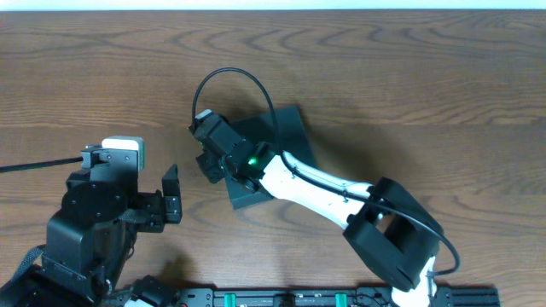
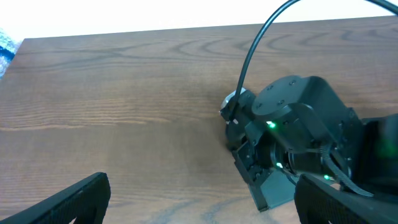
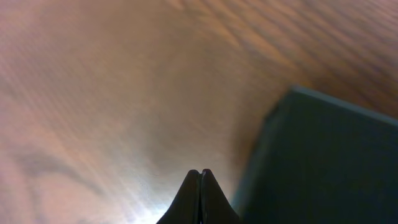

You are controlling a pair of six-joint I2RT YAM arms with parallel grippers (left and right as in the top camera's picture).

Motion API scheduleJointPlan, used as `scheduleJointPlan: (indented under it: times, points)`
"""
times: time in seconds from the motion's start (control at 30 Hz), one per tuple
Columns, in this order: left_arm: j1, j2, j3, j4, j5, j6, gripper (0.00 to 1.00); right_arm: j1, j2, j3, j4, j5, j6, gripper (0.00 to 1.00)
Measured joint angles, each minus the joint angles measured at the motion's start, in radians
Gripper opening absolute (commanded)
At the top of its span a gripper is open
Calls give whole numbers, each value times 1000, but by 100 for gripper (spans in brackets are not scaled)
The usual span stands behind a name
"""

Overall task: Pack container
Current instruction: 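Push the closed box with the right gripper to square it on the table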

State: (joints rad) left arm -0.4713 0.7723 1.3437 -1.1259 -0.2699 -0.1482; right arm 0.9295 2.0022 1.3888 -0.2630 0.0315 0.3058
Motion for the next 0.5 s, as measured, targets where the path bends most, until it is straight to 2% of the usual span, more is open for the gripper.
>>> scheduleJointPlan:
  times: [0.33,0.5]
  points:
    - [0,0,0,0,0,0,95,-48,2,7,-62,261,-4,1]
    - [0,0,0,0,0,0,95,-66,2,8,-84,309,-6,1]
